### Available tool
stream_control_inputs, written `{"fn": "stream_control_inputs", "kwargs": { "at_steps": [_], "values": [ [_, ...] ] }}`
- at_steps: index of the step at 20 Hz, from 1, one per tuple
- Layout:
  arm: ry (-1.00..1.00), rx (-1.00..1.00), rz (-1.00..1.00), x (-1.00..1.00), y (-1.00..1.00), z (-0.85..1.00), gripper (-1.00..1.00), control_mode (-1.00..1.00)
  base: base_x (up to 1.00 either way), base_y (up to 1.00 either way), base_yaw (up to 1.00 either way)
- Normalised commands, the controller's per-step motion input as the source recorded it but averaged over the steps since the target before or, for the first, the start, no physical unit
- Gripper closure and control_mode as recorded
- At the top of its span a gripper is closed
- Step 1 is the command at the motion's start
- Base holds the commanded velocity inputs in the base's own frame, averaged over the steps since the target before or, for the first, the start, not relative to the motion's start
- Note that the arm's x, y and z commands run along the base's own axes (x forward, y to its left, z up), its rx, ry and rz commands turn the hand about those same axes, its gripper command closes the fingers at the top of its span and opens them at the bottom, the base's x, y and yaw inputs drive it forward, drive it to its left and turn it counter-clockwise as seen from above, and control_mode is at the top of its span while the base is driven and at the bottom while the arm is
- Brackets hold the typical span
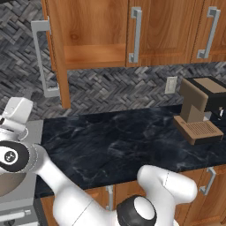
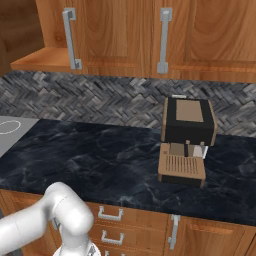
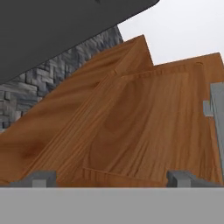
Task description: Open the cabinet and move the ladle to the pot. Then close the cabinet.
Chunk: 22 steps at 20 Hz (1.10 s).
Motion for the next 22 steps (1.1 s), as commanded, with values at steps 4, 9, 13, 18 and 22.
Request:
{"fn": "stream_control_inputs", "kwargs": {
  "at_steps": [4, 9, 13, 18, 22],
  "values": [
    [0.00, 0.01, 0.00, 0.35, -0.07, 0.02, -1.00, -1.00, 0.00, 0.00, 0.00],
    [0.00, 0.03, 0.00, 0.36, -0.27, 0.16, -1.00, -1.00, 0.00, 0.00, 0.00],
    [0.00, 0.06, 0.00, 0.31, -0.41, 0.27, -1.00, -1.00, 0.00, 0.00, 0.00],
    [0.00, 0.06, 0.00, 0.06, -0.46, 0.24, -1.00, -1.00, 0.00, 0.00, 0.00],
    [0.00, 0.06, 0.00, 0.00, -0.56, 0.28, -1.00, -1.00, 0.00, 0.00, 0.00]
  ]
}}
